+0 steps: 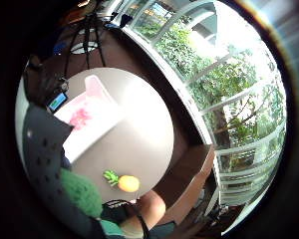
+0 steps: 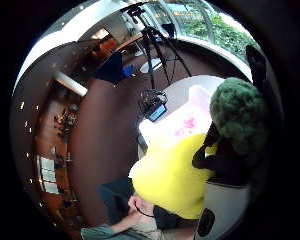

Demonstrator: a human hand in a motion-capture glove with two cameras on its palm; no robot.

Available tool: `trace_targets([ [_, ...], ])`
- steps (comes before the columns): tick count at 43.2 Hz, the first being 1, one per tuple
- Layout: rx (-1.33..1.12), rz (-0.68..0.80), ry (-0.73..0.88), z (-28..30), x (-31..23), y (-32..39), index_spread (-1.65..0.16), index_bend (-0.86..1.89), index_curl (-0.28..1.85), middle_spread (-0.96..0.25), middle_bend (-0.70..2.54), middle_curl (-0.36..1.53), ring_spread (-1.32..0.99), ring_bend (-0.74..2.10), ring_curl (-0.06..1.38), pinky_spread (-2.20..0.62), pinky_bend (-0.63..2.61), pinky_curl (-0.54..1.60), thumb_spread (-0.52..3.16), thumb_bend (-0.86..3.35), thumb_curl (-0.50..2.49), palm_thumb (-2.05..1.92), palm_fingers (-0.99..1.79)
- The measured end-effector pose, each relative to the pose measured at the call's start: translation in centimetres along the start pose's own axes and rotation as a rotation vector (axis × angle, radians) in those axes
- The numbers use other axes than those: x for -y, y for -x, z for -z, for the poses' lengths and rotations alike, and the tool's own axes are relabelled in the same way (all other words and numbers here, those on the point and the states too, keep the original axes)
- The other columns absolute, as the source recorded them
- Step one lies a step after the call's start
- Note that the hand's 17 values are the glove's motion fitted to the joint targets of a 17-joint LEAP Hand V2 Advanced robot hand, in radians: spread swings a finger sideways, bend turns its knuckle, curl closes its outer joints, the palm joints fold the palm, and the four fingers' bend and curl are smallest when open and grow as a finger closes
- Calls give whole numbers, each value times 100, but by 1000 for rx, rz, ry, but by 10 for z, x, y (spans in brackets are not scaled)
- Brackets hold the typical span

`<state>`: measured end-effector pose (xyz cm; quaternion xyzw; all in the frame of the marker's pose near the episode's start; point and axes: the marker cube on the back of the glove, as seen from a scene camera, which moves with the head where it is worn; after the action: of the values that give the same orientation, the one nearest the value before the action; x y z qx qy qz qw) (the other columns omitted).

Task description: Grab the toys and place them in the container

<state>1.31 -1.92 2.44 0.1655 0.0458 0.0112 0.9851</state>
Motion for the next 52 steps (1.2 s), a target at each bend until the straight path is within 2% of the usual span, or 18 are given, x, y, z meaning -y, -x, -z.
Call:
trace_targets([
  [13, 41, 41, 19, -30, 53, 69, -37, 49, 90, -30, 113, 93, -34, 162, 80, -42, 138, 72, 134, 16, 62, 53, 87],
  [20, -13, 131, 36, -45, 68, 80, -38, 46, 97, -29, 110, 95, -33, 164, 79, -41, 140, 73, 132, 14, 63, 51, 82],
  [24, -44, 56, 75, -61, 70, 81, -37, 39, 100, -30, 99, 93, -32, 161, 77, -39, 138, 71, 132, 11, 63, 48, 61],
  [29, -32, -13, 255, -74, 58, 79, -36, 23, 97, -29, 85, 89, -31, 154, 72, -37, 138, 66, 139, 6, 58, 37, 44],
  [31, -24, -10, 365, -76, 54, 77, -35, 17, 94, -25, 62, 82, -28, 141, 68, -33, 137, 65, 144, 2, 54, 29, 3],
  [33, -16, -2, 459, -73, 49, 74, -33, 13, 89, -19, 40, 74, -19, 109, 64, -23, 137, 66, 143, -4, 50, 18, -63],
  [34, -13, 2, 490, -69, 47, 71, -33, 10, 85, -16, 33, 71, -17, 98, 61, -20, 136, 64, 143, -5, 49, 14, -67],
  [37, -9, 2, 521, -53, 42, 60, -31, 4, 74, -11, 20, 64, -10, 73, 51, -12, 127, 58, 141, -7, 44, 1, -68],
  [41, -36, -5, 515, -25, 33, 39, -29, 1, 63, -6, 11, 56, -4, 54, 41, -5, 118, 52, 139, -6, 40, -5, -57],
  [52, -124, -96, 478, 47, -18, -49, -25, 2, 42, -1, 8, 42, 2, 36, 33, 3, 102, 43, 138, -5, 33, -7, -41],
])
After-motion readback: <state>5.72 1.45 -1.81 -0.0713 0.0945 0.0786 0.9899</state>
